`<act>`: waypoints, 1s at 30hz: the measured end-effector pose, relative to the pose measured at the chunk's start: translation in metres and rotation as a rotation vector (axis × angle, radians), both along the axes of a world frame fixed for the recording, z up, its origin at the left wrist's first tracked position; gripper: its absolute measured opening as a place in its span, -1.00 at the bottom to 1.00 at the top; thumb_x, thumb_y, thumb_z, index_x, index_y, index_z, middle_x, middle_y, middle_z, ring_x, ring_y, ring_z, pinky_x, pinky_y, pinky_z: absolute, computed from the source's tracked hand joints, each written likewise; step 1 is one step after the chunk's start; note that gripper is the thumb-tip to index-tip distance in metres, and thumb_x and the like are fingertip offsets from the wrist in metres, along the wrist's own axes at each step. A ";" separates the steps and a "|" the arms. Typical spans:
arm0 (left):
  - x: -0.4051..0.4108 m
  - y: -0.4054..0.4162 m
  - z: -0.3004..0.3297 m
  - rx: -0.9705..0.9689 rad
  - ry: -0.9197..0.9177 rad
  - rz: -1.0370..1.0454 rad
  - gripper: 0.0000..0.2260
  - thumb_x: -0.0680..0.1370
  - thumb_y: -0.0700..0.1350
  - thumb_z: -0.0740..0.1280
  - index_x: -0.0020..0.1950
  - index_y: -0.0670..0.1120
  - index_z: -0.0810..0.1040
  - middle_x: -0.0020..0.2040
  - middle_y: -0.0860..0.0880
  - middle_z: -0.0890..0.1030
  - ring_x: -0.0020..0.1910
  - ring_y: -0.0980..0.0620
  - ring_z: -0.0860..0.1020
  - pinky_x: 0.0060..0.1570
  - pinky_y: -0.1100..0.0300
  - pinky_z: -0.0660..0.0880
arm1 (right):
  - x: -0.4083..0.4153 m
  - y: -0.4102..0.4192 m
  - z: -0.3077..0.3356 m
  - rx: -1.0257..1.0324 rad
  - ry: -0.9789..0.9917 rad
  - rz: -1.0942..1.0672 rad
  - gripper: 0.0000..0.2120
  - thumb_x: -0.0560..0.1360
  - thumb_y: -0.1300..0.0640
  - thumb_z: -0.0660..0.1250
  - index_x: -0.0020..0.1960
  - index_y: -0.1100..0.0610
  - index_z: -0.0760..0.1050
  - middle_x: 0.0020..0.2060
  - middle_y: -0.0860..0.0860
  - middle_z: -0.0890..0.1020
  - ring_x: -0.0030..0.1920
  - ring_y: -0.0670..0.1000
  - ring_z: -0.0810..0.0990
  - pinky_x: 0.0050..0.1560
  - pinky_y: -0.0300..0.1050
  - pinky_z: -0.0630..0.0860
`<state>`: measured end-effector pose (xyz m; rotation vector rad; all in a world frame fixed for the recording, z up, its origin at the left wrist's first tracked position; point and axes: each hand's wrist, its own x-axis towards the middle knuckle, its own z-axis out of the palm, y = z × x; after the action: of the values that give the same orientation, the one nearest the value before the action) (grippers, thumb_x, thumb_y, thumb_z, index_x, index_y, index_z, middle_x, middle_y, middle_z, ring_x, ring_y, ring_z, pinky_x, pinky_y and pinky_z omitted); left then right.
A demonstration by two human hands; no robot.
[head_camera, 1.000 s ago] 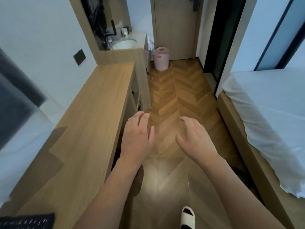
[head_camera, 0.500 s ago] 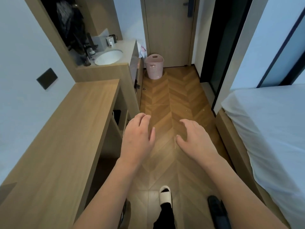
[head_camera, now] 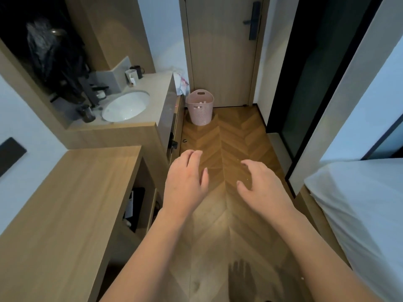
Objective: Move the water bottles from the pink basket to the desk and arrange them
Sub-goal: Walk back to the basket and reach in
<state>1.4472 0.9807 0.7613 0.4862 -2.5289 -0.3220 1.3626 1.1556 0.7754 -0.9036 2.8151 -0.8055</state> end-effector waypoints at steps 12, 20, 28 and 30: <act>-0.291 -0.111 0.010 -0.048 -0.015 0.036 -0.63 0.57 -0.03 0.29 0.36 -0.08 0.48 0.29 -0.02 0.51 0.21 0.02 0.50 0.20 0.16 0.45 | -0.310 -0.101 -0.006 -0.061 -0.019 -0.017 -0.46 0.56 -0.04 0.29 0.50 0.00 0.26 0.41 0.01 0.42 0.36 0.05 0.43 0.38 0.09 0.41; -0.453 -0.176 0.004 -0.008 -0.048 0.048 -0.63 0.58 -0.01 0.28 0.36 -0.09 0.47 0.30 -0.03 0.49 0.24 0.00 0.48 0.23 0.11 0.46 | -0.469 -0.174 -0.003 -0.029 -0.032 0.019 -0.45 0.57 -0.04 0.29 0.51 -0.02 0.24 0.42 -0.03 0.40 0.39 0.01 0.40 0.41 0.08 0.38; -0.620 -0.293 -0.024 0.036 -0.048 0.105 -0.64 0.58 -0.03 0.29 0.35 -0.08 0.48 0.30 -0.03 0.50 0.22 0.02 0.49 0.20 0.15 0.44 | -0.646 -0.285 -0.022 -0.014 -0.029 0.059 -0.49 0.58 -0.04 0.26 0.50 -0.04 0.26 0.42 -0.05 0.40 0.40 0.01 0.39 0.43 0.03 0.34; -0.666 -0.329 -0.020 0.062 -0.052 0.116 -0.64 0.58 -0.03 0.29 0.35 -0.08 0.47 0.31 -0.02 0.49 0.23 0.01 0.48 0.21 0.14 0.43 | -0.693 -0.316 -0.017 0.014 -0.043 0.051 -0.49 0.58 -0.05 0.26 0.50 -0.06 0.25 0.43 -0.06 0.39 0.40 0.01 0.39 0.42 0.03 0.36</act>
<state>0.7814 0.6521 0.7412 0.6704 -2.5336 -0.3490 0.6691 0.8394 0.7585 -0.9398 2.7461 -0.7875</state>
